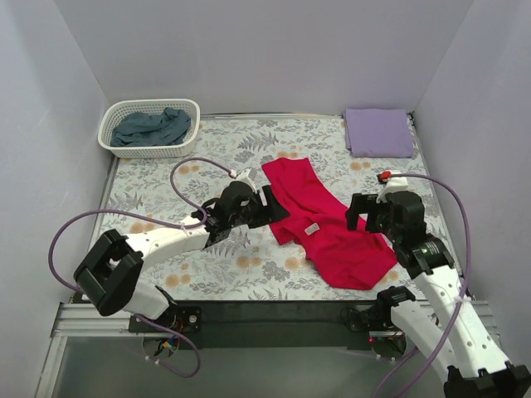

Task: Fold and stack the t-shirts
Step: Move the tshirt to the center of the board

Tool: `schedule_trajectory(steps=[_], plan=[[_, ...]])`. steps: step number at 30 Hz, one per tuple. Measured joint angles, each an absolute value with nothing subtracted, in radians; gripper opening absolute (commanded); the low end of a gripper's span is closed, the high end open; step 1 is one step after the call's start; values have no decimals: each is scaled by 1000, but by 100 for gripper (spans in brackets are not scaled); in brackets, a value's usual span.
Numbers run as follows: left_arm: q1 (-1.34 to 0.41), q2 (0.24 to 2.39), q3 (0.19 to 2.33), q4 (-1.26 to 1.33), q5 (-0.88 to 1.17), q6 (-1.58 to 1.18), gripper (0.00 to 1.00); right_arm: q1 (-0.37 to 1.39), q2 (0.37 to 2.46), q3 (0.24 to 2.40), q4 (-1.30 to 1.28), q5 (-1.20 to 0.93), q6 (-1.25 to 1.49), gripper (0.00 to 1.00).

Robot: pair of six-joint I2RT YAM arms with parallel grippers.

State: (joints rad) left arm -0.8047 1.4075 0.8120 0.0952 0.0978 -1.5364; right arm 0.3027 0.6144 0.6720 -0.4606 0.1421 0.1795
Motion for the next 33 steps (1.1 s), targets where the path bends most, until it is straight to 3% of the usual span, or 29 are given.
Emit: schedule_trajectory(steps=[5,14,19,23,24,25,27,28,29,32,33], plan=[[-788,1497,764,54,65,-1585,63,303,802,672,-516,-17,191,86],[-787,1660,789,91,30,-1612,60,428,1003,636,-557,-122,200,85],[-788,1703,807,116,23,-1621,51,556,1075,616,-548,-113,215,85],[-787,1734,822,134,14,-1623,35,658,1155,600,-526,-96,234,82],[-787,1742,826,136,9,-1622,30,675,1171,597,-521,-90,237,77],[-787,1748,831,135,3,-1617,15,695,1190,593,-514,-85,241,73],[-782,1771,845,132,-12,-1610,0,733,1215,595,-491,-67,247,50],[-780,1784,855,130,-17,-1600,0,745,1228,598,-483,-61,248,40],[-775,1792,868,128,-17,-1589,0,758,1243,603,-472,-60,255,23],[-739,1819,913,111,-31,-1545,0,818,1306,626,-430,-72,278,2],[-717,1827,928,104,-35,-1525,0,845,1335,644,-417,-83,285,1]])
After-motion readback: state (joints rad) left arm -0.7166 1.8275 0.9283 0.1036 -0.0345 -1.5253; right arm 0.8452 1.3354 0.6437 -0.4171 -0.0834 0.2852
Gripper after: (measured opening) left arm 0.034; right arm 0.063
